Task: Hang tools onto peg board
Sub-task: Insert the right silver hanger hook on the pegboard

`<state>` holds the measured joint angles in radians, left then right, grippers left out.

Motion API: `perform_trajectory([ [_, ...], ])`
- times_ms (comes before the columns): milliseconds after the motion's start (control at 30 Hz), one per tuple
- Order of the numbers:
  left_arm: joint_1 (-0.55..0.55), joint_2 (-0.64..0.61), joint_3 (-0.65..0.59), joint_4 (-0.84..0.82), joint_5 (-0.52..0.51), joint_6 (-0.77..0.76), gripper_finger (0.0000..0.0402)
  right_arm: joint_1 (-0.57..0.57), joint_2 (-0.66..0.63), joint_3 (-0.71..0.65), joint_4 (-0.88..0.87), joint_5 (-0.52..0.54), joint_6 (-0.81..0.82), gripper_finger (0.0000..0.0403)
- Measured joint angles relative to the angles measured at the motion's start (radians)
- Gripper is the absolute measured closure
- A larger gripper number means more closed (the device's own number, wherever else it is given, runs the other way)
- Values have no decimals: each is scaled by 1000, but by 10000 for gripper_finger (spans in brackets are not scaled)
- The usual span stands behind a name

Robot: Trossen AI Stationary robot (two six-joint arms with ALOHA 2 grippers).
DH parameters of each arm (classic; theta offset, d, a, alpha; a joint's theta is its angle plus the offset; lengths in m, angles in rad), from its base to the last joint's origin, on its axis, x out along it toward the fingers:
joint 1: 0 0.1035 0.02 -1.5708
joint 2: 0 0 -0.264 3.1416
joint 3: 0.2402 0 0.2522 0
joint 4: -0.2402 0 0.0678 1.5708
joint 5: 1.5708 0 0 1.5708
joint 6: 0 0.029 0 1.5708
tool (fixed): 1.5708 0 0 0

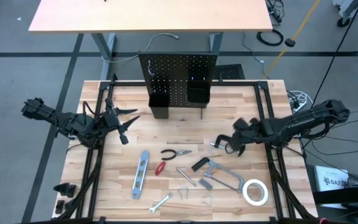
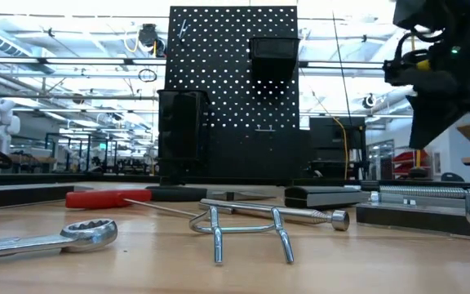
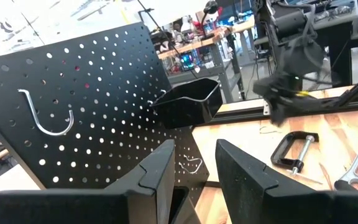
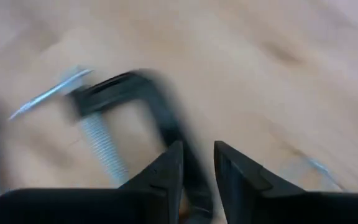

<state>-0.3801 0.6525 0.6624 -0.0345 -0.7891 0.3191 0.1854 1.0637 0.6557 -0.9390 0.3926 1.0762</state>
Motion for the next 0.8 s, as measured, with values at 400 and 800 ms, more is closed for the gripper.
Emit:
perform_trajectory([
  [400,0,0,0,8,0,0,281,-182,40,54,-242,-86,319,317],
  [800,0,0,0,10,49,0,281,-331,210,29,-205,-150,129,316],
])
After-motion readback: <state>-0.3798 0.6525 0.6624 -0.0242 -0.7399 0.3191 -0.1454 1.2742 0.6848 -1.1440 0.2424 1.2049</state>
